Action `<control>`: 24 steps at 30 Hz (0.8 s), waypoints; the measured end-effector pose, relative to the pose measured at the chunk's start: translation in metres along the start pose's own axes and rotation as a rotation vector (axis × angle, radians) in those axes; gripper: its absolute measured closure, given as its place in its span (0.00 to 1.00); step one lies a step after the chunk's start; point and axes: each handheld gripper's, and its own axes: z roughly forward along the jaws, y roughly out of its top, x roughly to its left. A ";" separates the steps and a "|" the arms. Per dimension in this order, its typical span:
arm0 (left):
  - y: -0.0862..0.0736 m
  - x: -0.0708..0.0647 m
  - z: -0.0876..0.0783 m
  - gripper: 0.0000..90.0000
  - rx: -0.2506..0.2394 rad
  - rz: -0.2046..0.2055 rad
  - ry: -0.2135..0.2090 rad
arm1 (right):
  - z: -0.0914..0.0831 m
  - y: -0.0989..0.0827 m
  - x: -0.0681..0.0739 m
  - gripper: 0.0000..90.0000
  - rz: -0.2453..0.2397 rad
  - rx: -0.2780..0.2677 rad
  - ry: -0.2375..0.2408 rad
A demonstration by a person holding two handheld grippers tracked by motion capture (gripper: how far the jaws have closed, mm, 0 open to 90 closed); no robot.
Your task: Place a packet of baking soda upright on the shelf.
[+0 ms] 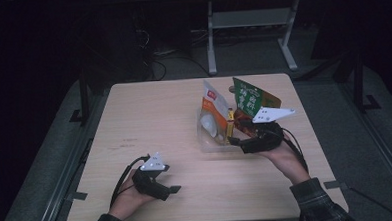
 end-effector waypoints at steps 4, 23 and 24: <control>0.000 -0.001 0.000 0.16 -0.007 0.005 -0.004 | -0.003 -0.008 0.004 0.28 -0.012 0.002 0.028; 0.002 -0.009 0.003 0.16 -0.008 0.055 -0.072 | 0.006 -0.046 0.031 0.25 -0.102 0.098 0.115; 0.003 -0.010 0.003 0.16 -0.007 0.062 -0.076 | 0.007 -0.048 0.032 0.25 -0.104 0.104 0.118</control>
